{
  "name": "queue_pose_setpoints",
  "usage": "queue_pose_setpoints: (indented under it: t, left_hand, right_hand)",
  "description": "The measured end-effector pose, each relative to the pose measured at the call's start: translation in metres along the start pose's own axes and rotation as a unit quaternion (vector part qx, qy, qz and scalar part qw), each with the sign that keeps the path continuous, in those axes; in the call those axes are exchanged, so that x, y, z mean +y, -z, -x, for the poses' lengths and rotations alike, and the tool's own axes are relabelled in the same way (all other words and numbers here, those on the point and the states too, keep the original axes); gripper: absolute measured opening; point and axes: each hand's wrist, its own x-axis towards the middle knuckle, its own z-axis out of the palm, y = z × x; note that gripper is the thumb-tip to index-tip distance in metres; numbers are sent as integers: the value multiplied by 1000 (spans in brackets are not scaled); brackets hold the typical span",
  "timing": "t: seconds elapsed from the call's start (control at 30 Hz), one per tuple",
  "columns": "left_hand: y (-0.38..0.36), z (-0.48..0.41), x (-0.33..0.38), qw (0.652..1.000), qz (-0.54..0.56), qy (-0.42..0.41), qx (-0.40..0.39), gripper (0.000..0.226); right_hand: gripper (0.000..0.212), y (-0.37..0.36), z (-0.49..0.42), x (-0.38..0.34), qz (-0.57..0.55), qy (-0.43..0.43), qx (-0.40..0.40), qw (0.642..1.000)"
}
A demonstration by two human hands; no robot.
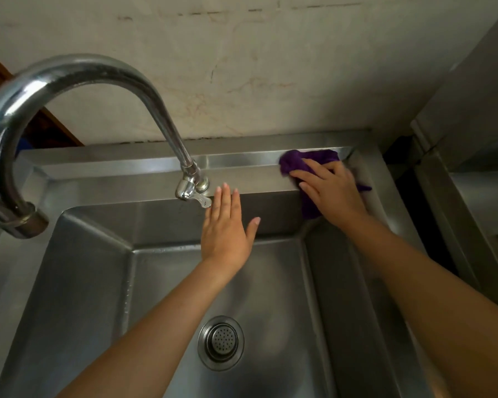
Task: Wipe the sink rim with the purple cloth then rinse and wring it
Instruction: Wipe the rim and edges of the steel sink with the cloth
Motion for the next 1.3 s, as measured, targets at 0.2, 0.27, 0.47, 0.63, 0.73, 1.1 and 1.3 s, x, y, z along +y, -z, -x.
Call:
queue_pose_setpoints:
  t: [0.2,0.27,0.47,0.63,0.73,1.1,1.3]
  left_hand:
    - [-6,-42,30,992,-12,-120,-33,67]
    - [-7,-58,36,990,-31,-132,-38,67]
    - [-23,-66,34,983,-72,-163,34,68]
    - [-26,-67,32,982,-77,-166,49,71]
    - [-29,-68,33,980,-88,-164,68,75]
    - [-24,-65,33,981,-74,-171,52,72]
    - [-27,-65,32,980,-80,-169,63,74]
  right_hand:
    - [34,-7,17,0,32,-115,66,991]
    - [36,-2,28,-2,28,-148,57,987]
    - [40,4,77,-10,67,-193,72,976]
    - [46,-3,29,6,90,-193,69,975]
    - [46,-4,3,17,114,-170,42,978]
    - [47,13,28,28,113,-97,3,989]
    - [40,12,5,28,134,-109,10,985]
